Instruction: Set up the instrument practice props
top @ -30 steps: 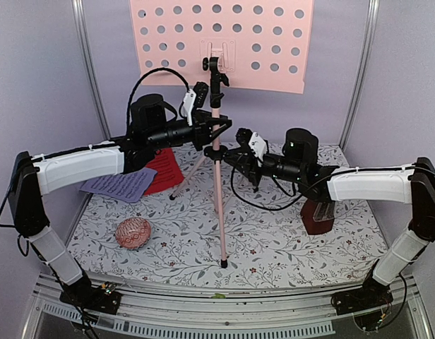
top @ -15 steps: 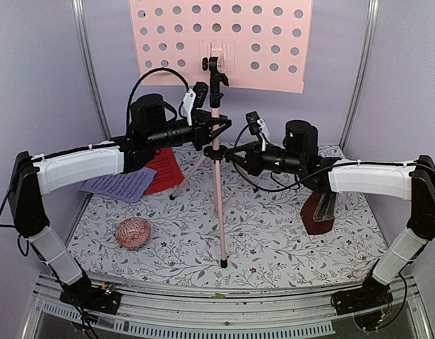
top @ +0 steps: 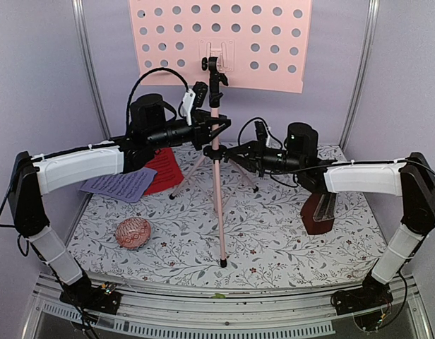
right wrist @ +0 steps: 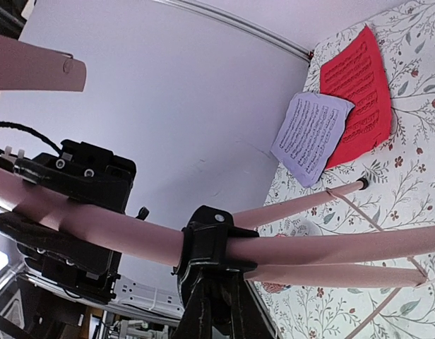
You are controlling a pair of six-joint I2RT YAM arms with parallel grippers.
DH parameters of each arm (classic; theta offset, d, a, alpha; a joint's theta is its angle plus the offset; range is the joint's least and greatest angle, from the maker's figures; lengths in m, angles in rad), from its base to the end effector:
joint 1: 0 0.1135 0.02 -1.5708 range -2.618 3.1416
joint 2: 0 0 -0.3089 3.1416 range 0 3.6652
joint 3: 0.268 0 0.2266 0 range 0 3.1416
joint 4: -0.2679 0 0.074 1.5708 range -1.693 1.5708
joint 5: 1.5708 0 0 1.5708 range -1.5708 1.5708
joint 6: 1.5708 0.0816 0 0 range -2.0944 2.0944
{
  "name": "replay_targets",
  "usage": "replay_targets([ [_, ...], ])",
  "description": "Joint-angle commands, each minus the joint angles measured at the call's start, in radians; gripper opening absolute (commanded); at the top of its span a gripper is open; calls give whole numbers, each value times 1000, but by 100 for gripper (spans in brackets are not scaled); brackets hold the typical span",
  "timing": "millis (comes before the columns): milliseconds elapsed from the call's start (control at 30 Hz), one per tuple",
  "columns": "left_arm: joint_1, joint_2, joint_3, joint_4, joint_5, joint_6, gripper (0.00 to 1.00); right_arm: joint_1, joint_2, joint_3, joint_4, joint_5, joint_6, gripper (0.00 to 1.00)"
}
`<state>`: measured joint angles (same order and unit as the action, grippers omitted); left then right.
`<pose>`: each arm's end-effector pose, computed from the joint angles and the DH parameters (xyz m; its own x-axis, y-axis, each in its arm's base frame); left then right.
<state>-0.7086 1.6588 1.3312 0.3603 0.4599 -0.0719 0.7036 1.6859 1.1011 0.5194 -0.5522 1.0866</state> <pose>0.2956 -0.3011 0.4125 -0.0413 -0.0494 -0.9979 0.9194 0.3891 -0.0573 0.2880 0.3005 0.3404 -0.8639 0.2552 -0.4342 -0.3982 0.1819 0.8991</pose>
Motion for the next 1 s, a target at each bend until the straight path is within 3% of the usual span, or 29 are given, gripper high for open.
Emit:
replay_targets([
  [0, -14, 3, -7, -49, 49, -12, 0, 11, 14, -23, 5, 58, 128, 11],
  [133, -14, 5, -9, -46, 53, -14, 0, 10, -20, -30, 6, 156, 2, 34],
  [333, -14, 2, -7, -52, 54, -14, 0, 8, -82, -46, 10, 283, -295, 54],
  [567, -14, 0, -4, -62, 56, -9, 0, 4, -126, -73, 69, 361, -566, 63],
  [700, -13, -4, -2, -70, 57, -5, 0, 4, -140, -162, 279, 357, -742, 64],
  [867, -14, -8, -2, -76, 59, -3, 0, 4, -139, -274, 508, 289, -1086, 60],
  [967, -13, -10, 0, -81, 59, 0, 0, 3, -140, -275, 485, 216, -1316, 60],
])
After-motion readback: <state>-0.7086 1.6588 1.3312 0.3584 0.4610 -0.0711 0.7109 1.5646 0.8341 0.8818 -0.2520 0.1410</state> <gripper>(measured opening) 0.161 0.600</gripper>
